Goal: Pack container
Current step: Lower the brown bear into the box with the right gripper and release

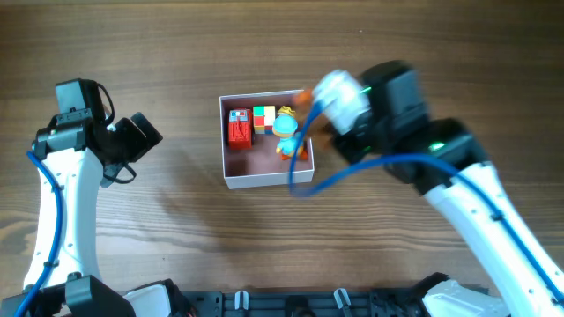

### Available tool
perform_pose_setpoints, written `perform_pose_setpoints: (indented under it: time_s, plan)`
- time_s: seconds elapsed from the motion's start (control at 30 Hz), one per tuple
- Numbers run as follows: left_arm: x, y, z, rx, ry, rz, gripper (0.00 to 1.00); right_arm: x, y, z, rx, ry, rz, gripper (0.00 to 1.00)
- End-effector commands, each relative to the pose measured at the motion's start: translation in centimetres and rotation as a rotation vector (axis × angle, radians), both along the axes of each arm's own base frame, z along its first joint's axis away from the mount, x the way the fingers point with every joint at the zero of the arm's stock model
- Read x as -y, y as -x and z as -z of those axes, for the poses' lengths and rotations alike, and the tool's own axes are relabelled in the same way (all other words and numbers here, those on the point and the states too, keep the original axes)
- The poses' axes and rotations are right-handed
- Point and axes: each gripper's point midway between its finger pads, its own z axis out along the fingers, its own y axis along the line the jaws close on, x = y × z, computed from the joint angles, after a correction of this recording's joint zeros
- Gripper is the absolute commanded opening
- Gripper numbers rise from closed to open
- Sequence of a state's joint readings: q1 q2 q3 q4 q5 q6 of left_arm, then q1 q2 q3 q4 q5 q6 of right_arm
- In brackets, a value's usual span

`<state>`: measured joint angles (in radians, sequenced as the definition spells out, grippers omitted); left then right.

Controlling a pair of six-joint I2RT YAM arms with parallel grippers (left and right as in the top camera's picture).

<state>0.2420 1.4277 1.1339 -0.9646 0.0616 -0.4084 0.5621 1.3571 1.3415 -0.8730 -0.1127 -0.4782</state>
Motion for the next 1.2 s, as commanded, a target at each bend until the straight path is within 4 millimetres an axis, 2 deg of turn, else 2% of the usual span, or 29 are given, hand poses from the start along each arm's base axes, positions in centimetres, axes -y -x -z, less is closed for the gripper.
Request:
perform_pose_setpoints:
  time_s: [0.0, 0.07, 0.23, 0.3, 0.37, 0.43, 0.53, 0.57, 0.6, 0.67, 0.73, 0.8, 0.9, 1.0, 1.07, 1.1, 1.13, 1.17]
  plan:
    - [0.2, 0.1, -0.2, 0.007, -0.004, 0.017, 1.00, -5.4, 2.0, 1.3, 0.124, 0.119, -0.374, 0.04]
    - [0.2, 0.1, -0.2, 0.006, -0.004, 0.016, 1.00, -7.3, 1.7, 3.6, 0.102, 0.144, -0.424, 0.04]
    - [0.2, 0.1, -0.2, 0.003, -0.003, 0.016, 1.00, -8.5, 0.3, 10.6, -0.038, 0.220, -0.432, 0.04]
    - [0.2, 0.1, -0.2, 0.003, -0.003, 0.017, 1.00, -8.5, 0.3, 12.1, -0.072, 0.237, -0.431, 0.05]
    - [0.2, 0.1, -0.2, 0.003, -0.003, 0.017, 1.00, -8.7, 0.2, 12.9, -0.101, 0.228, -0.401, 0.13]
    - [0.2, 0.1, -0.2, 0.004, -0.003, 0.017, 1.00, -8.9, 0.0, 13.0, -0.102, 0.218, -0.387, 0.18]
    - [0.2, 0.2, -0.2, 0.002, -0.003, 0.017, 1.00, -9.0, -0.2, 12.8, -0.092, 0.214, -0.388, 0.18]
    - [0.2, 0.2, -0.2, 0.001, -0.003, 0.017, 1.00, -9.0, -0.1, 12.9, -0.089, 0.217, -0.395, 0.22]
    - [0.2, 0.3, -0.2, -0.002, -0.002, 0.017, 1.00, -9.0, -0.1, 12.9, -0.092, 0.219, -0.395, 0.35]
    - [0.3, 0.4, -0.1, -0.008, 0.000, 0.017, 1.00, -8.9, 0.0, 13.0, -0.098, 0.222, -0.395, 0.51]
    - [0.3, 0.4, -0.1, -0.009, 0.000, 0.017, 1.00, -8.9, 0.0, 13.0, -0.100, 0.221, -0.393, 0.75]
    - [0.3, 0.4, -0.1, -0.009, 0.000, 0.017, 1.00, -8.9, 0.0, 13.0, -0.100, 0.220, -0.390, 0.90]
    - [0.3, 0.5, -0.1, -0.010, 0.000, 0.017, 1.00, -8.9, 0.0, 13.0, -0.101, 0.220, -0.390, 0.94]
    - [0.3, 0.5, -0.1, -0.011, 0.000, 0.017, 1.00, -8.9, 0.0, 12.9, -0.112, 0.209, -0.365, 0.91]
    - [0.3, 0.5, -0.1, -0.011, 0.000, 0.017, 1.00, -9.0, -0.3, 12.3, -0.129, 0.167, -0.284, 0.90]
    - [0.3, 0.5, -0.1, -0.012, 0.000, 0.017, 1.00, -8.9, -1.0, 11.4, -0.125, 0.127, -0.196, 0.94]
    - [0.3, 0.5, -0.1, -0.012, -0.001, 0.023, 1.00, -8.1, -2.8, 9.3, -0.101, 0.045, 0.004, 0.99]
    - [0.3, 0.5, -0.1, -0.011, -0.008, 0.043, 1.00, -7.1, -4.1, 7.5, -0.078, -0.011, 0.124, 1.00]
